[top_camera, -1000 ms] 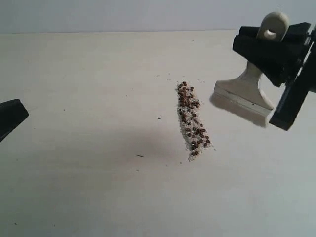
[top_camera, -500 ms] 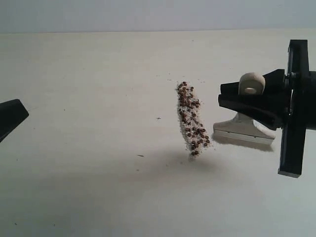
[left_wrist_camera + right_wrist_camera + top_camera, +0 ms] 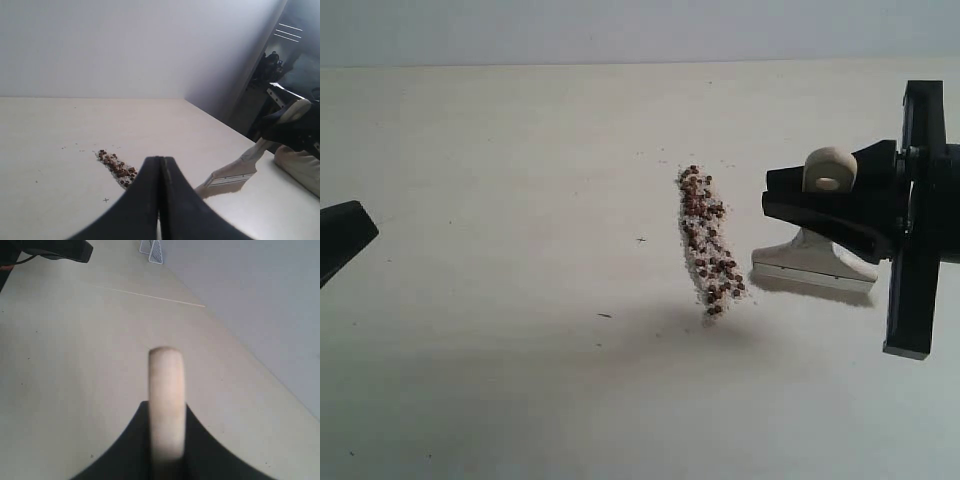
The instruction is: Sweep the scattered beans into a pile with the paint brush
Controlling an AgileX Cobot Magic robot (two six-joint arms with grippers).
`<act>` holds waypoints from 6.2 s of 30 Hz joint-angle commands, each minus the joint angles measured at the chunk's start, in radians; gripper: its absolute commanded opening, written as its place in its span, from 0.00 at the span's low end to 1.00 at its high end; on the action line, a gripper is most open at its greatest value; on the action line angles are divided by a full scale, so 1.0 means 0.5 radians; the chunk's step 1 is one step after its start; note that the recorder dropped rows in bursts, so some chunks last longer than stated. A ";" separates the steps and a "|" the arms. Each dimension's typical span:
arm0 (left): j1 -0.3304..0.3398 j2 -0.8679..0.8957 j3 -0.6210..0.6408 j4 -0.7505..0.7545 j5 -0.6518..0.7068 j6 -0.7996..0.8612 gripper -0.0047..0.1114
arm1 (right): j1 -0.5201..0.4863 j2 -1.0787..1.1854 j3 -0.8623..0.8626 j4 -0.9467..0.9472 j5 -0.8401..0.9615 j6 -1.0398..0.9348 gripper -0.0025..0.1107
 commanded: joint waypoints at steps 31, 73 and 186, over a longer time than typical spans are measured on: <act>0.003 -0.012 0.009 -0.007 -0.017 -0.015 0.04 | -0.008 0.013 -0.057 0.188 -0.033 0.419 0.02; 0.003 -0.012 0.009 -0.007 -0.017 -0.015 0.04 | 0.365 1.384 -1.134 -0.195 -0.033 0.541 0.02; 0.003 -0.012 0.009 -0.007 -0.017 -0.015 0.04 | 0.176 2.438 -3.291 -0.523 -0.033 2.563 0.02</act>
